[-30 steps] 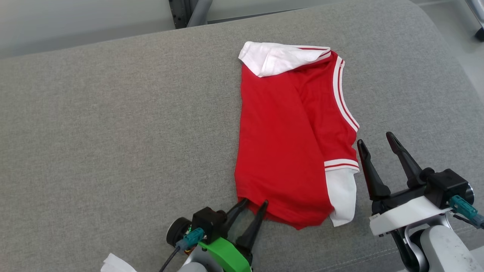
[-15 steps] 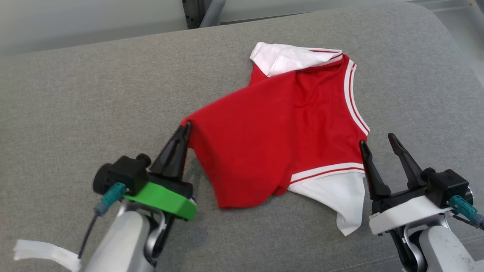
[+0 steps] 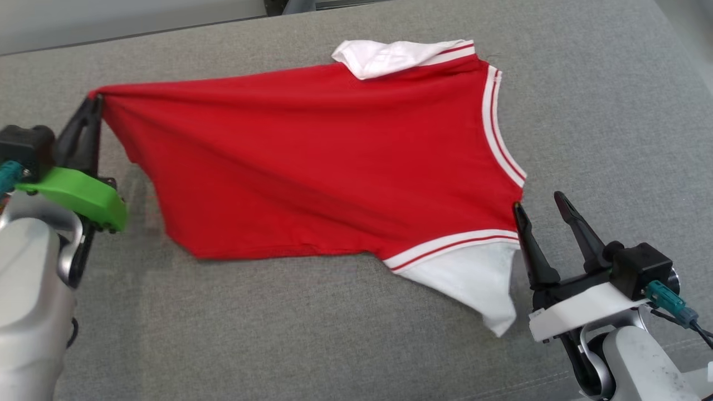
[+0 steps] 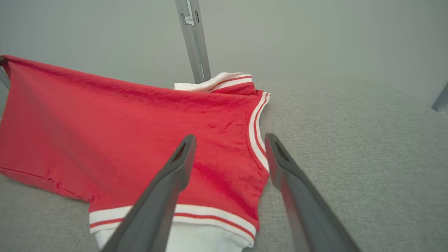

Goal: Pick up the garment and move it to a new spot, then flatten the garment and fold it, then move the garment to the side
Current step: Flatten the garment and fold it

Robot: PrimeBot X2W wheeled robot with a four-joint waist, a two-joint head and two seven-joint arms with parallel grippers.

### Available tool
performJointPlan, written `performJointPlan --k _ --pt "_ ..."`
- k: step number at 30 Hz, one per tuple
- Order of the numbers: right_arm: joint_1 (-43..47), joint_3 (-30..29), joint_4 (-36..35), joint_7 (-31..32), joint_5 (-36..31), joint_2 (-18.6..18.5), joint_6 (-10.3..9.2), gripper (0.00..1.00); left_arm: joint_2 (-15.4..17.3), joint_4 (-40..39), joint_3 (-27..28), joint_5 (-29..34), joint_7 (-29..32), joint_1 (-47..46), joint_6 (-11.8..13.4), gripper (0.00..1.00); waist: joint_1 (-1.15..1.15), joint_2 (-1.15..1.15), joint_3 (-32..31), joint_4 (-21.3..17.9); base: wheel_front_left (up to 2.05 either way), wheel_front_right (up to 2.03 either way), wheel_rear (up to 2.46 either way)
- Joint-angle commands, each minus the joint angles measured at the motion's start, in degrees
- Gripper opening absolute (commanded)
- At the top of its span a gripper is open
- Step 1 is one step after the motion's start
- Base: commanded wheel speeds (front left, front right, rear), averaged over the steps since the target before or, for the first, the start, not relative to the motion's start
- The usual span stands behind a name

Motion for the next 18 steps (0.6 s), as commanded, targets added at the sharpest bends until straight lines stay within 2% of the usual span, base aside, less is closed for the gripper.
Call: performJointPlan --k 1,2,3,4,7,11,15,16,18 --pt "-0.5 -0.1 0.2 -0.2 0.1 0.1 -0.04 1.0 0.7 1.9 0.6 0.3 0.0 -1.4 0.2 0.0 0.0 0.46 0.9 -0.8 0.0 0.0 0.0" --pt "-0.5 0.0 0.3 -0.2 0.1 0.2 -0.04 1.0 0.9 4.4 0.9 0.5 0.0 -2.1 1.0 0.05 0.0 0.46 1.0 -0.9 0.0 0.0 0.0" --pt "-0.5 0.1 0.4 -0.2 0.1 0.2 -0.04 1.0 0.7 6.8 1.0 0.4 0.0 -2.8 1.1 0.91 0.0 0.46 1.1 -0.9 0.0 0.0 0.0" --pt "-0.7 0.1 0.5 -0.2 0.1 0.4 -0.04 1.0 0.4 7.9 1.5 0.2 0.0 -4.1 1.2 1.0 0.0 0.46 1.1 -1.0 0.0 0.0 0.0" --pt "-0.6 -0.1 1.1 -0.2 0.0 0.6 -0.04 1.0 -1.5 9.7 2.8 0.6 0.0 -4.0 2.4 1.0 0.0 0.46 0.3 -0.5 0.0 0.0 0.0" --pt "0.2 -0.2 1.6 -0.2 0.1 0.8 -0.04 1.0 -3.9 8.8 5.5 1.3 0.0 0.7 4.4 1.0 0.0 0.46 -1.9 0.7 0.0 0.0 0.0" --pt "1.6 -0.2 1.9 -0.2 0.1 0.7 -0.04 1.0 -7.6 5.2 8.2 1.6 0.0 7.7 4.1 1.0 0.0 0.46 -4.9 2.1 0.0 0.0 0.0" --pt "1.9 -0.2 2.1 -0.2 0.2 0.7 -0.04 1.0 -9.7 2.9 8.8 2.7 0.0 11.9 3.7 1.0 0.0 0.46 -6.3 2.7 0.0 0.0 0.0" --pt "2.6 -0.3 2.2 -0.2 0.3 0.8 -0.04 1.0 -11.9 1.2 10.2 2.9 0.0 15.5 3.5 1.0 0.0 0.46 -7.4 3.2 0.0 0.0 0.0"
